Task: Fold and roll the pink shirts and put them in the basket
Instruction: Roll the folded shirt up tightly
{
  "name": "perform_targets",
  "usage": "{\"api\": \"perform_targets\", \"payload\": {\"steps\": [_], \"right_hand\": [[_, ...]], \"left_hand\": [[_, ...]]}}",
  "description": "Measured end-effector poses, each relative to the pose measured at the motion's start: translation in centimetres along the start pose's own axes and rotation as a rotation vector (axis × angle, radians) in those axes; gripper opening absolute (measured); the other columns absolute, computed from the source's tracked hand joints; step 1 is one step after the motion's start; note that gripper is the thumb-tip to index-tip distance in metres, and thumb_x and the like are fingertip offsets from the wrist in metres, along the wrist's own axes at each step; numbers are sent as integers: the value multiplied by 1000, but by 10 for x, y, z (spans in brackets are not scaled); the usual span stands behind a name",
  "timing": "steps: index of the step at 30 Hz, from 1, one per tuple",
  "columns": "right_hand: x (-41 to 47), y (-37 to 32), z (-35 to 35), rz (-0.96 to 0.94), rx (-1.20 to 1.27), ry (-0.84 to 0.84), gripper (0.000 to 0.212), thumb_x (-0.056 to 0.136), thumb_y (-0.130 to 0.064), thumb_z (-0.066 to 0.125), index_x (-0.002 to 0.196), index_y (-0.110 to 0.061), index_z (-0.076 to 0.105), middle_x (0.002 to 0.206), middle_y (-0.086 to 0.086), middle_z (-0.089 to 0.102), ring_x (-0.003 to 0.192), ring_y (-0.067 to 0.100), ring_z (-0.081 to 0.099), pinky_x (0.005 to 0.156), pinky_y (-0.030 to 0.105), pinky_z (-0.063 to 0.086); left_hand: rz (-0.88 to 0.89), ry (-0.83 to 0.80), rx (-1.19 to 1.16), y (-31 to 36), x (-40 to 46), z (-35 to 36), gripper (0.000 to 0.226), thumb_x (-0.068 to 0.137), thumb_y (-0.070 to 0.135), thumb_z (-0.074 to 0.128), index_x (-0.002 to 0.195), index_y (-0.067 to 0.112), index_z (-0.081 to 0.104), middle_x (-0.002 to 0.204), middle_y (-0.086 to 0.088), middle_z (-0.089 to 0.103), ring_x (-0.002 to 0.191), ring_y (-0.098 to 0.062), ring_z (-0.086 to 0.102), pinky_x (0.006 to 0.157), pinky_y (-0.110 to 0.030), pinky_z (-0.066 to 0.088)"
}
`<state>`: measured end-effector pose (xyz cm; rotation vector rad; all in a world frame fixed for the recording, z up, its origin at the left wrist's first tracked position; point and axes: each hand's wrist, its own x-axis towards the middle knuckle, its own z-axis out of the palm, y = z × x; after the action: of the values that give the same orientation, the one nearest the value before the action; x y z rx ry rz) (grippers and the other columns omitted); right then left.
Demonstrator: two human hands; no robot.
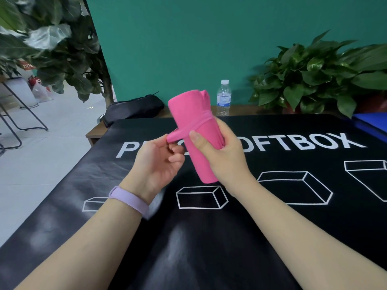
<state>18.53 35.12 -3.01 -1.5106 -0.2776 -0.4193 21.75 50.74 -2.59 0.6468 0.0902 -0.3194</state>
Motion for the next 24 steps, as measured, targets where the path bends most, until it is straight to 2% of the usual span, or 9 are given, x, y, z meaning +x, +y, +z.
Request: {"api": "perform_targets", "payload": {"steps": [3,6,8,10,11,13,17,21,24], "right_hand": [[10,-6,-15,102,182,158,34,89,-45,75,119,-31,66,104,-7,75,95,13,72,81,34,60],[9,-8,-23,189,237,153,38,89,-50,70,122,-31,64,107,-5,74,99,14,71,90,41,60],[6,-7,-21,250,235,123,44,85,-54,70,122,-31,63,111,-4,74,102,17,72,91,44,59],[4,-3,-13,316,269,71,44,86,-52,71,122,-28,63,113,1,74,105,23,72,93,48,58],[4,-1,-9,349,281,38,41,89,-49,70,122,-26,64,113,2,74,105,24,72,94,49,58],[3,5,-1,401,246,-14,36,93,-47,68,120,-25,65,111,2,75,103,23,73,95,50,57],[10,16,5,446,70,-41,37,98,-56,55,119,-28,66,110,-4,74,102,17,71,98,48,55],[14,21,3,473,-34,-31,35,91,-65,57,107,-34,63,96,-16,74,90,8,72,94,42,57],[12,22,2,475,-89,-30,48,89,-67,59,113,-26,62,106,-5,73,96,15,72,94,44,57]], "left_hand": [[57,72,73,7,-2,-5,33,106,21,34,74,18,41,69,3,34,54,-10,35,39,-19,26],[148,-4,346,-1,-4,-1,28,104,31,43,82,16,53,78,0,51,63,-14,51,55,-24,40],[173,-62,488,-12,-3,6,36,103,43,45,109,12,63,103,-7,68,88,-23,68,77,-35,54],[192,-154,586,-21,0,10,51,103,52,40,136,16,56,127,-14,67,115,-28,66,97,-43,54],[196,-203,612,-26,1,11,54,104,54,37,140,18,54,131,-14,65,121,-27,63,100,-42,53],[197,-207,618,-33,3,10,56,104,56,36,141,18,53,131,-9,66,124,-23,62,98,-38,55],[276,-101,703,-38,12,3,50,102,58,39,134,24,57,121,0,72,113,-16,68,86,-31,58],[353,-34,858,-43,20,0,51,97,62,38,130,29,59,118,8,72,109,-12,68,94,-36,54],[443,15,985,-46,21,0,42,101,61,31,118,36,60,105,22,68,97,7,65,77,-12,51]]}}
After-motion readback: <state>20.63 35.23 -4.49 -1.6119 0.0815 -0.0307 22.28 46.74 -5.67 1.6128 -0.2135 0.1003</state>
